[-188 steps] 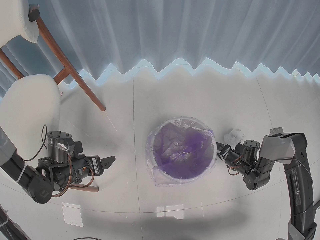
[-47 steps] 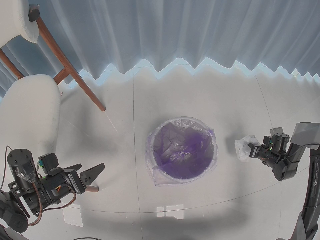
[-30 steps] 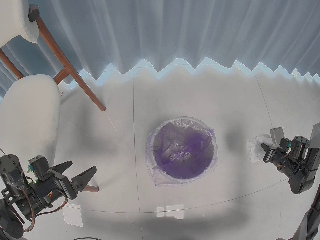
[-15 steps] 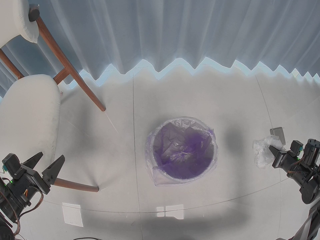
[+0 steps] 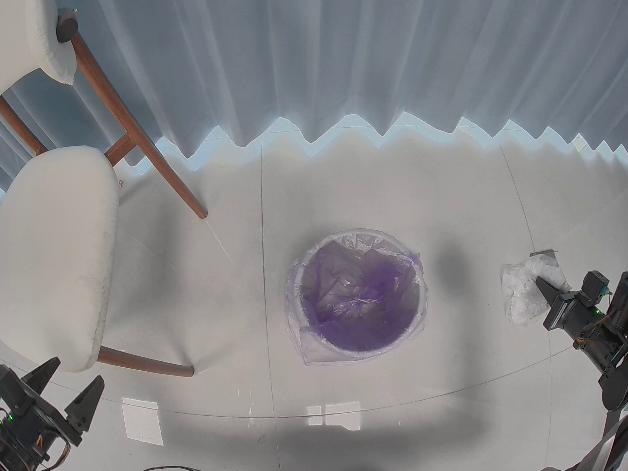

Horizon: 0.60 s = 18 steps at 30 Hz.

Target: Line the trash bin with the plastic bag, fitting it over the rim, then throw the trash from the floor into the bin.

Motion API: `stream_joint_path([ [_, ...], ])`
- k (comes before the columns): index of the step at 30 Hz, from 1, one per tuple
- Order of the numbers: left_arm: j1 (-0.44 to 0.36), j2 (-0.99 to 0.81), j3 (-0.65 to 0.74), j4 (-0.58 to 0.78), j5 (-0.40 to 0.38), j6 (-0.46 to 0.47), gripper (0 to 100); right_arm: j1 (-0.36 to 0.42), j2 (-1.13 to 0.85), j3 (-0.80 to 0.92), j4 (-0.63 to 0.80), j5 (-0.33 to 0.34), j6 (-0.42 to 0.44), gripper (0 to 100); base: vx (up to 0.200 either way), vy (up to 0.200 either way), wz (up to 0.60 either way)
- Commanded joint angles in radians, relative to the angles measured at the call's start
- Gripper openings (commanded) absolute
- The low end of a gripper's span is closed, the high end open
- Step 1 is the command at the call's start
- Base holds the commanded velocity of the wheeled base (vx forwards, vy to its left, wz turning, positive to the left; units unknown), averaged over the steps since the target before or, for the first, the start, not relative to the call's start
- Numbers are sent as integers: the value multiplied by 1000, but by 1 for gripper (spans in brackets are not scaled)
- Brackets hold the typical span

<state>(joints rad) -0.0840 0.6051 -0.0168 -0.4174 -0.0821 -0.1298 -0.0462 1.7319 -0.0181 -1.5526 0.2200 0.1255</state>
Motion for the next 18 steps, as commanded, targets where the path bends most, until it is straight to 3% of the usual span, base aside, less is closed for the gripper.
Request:
stream_joint_path([
  [1,3,-341,8,210,-2,10,100,26,-64,18,-15,-1,-14,0,0,0,0],
  [5,4,-533,3,399,7,45,100,46,-68,18,-15,1,-15,0,0,0,0],
  [14,6,-519,12,387,107,102,100,175,-46,-46,-15,-1,-12,0,0,0,0],
  [18,6,-519,15,391,150,55,100,186,-29,-66,-15,-1,-17,0,0,0,0],
])
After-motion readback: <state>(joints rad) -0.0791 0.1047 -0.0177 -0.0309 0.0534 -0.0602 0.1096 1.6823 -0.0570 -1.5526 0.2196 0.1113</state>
